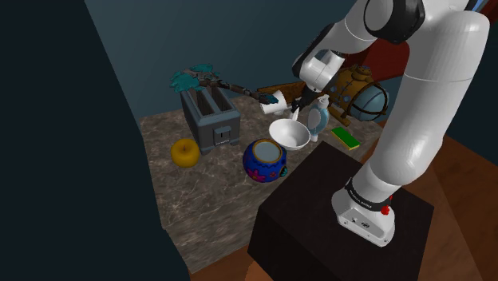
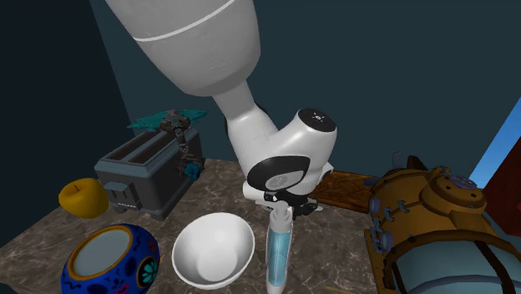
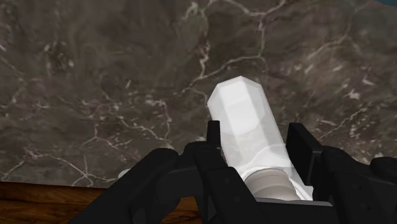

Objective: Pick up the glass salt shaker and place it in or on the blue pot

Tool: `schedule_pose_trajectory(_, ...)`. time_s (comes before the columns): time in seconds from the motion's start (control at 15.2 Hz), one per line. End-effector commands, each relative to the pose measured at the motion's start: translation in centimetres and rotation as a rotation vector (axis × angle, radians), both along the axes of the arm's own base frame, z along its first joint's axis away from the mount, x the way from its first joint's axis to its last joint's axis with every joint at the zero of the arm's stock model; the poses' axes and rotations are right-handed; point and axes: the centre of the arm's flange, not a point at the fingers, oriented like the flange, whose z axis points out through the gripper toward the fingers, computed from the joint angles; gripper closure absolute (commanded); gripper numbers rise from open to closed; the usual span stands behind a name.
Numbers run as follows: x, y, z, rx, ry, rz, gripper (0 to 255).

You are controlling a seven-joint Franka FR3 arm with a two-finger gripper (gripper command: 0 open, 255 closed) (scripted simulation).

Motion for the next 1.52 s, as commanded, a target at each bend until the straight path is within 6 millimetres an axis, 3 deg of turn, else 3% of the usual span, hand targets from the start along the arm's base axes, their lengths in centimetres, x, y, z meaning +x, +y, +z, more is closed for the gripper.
schedule_pose_trajectory(0.0,0.0,0.0,0.0,0.000,0.001,0.000,255)
schedule_pose_trajectory(0.26,0.0,0.0,0.0,0.000,0.001,0.000,255)
schedule_pose_trajectory(1.45,0.0,0.0,9.5,0.000,0.001,0.000,255)
